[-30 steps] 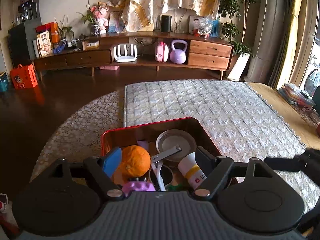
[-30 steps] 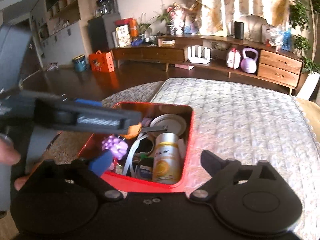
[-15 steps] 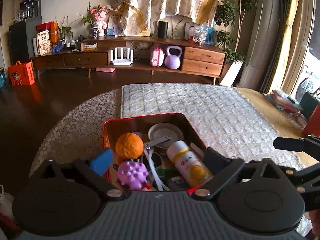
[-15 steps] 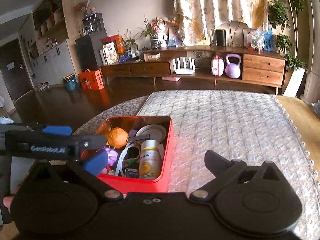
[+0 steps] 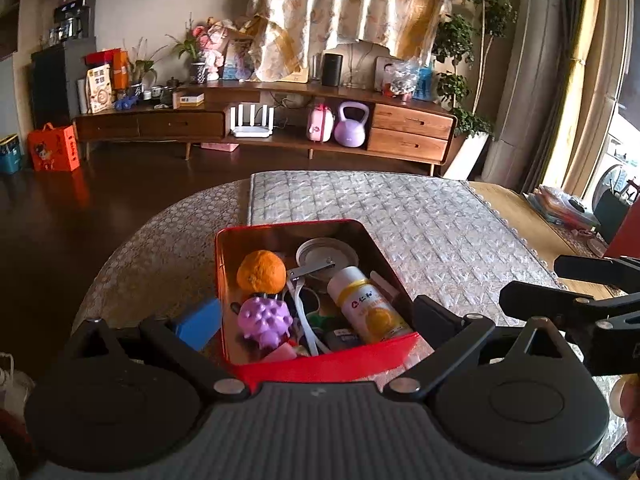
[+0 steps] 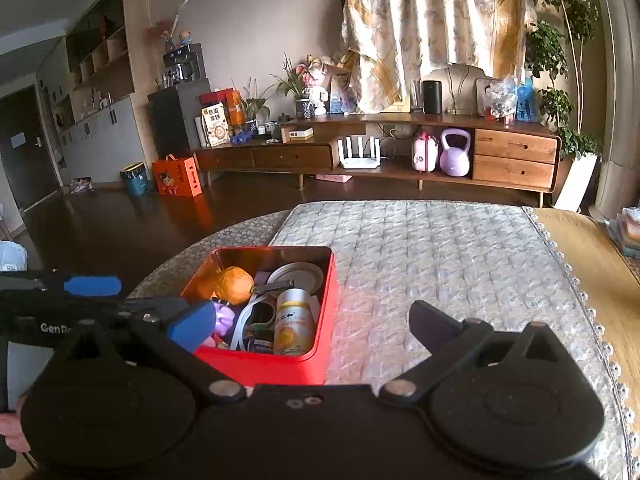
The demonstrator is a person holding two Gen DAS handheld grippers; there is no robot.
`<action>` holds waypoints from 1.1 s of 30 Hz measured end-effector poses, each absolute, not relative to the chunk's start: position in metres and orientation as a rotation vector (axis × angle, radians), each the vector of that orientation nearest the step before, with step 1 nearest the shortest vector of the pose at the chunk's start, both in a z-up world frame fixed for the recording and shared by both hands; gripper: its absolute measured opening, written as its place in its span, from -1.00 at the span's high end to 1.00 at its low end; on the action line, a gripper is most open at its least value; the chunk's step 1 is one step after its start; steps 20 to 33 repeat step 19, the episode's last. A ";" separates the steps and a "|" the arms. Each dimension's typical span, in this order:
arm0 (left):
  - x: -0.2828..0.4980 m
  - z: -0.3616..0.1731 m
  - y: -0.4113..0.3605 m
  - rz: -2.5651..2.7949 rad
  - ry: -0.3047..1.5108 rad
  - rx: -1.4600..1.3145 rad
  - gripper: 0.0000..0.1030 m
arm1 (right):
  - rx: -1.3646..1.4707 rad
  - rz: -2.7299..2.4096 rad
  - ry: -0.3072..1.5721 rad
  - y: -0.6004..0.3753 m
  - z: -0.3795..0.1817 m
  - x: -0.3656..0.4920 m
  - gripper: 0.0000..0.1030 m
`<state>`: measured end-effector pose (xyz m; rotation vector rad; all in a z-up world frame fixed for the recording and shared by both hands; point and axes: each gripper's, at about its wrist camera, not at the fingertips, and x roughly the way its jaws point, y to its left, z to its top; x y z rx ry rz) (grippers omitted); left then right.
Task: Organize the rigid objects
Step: 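Lift both open tools up out of the red box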
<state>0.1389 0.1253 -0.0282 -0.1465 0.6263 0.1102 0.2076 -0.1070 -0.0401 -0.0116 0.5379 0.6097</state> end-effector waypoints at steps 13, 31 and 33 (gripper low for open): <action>0.122 -0.032 0.119 0.106 0.619 -0.143 -0.98 | 0.010 0.606 0.558 -0.105 -0.048 0.204 -1.00; 0.117 -0.033 0.116 0.122 0.611 -0.148 -0.98 | 0.011 0.610 0.563 -0.104 -0.050 0.201 -1.00; 0.117 -0.033 0.116 0.122 0.611 -0.148 -0.98 | 0.011 0.610 0.563 -0.104 -0.050 0.201 -1.00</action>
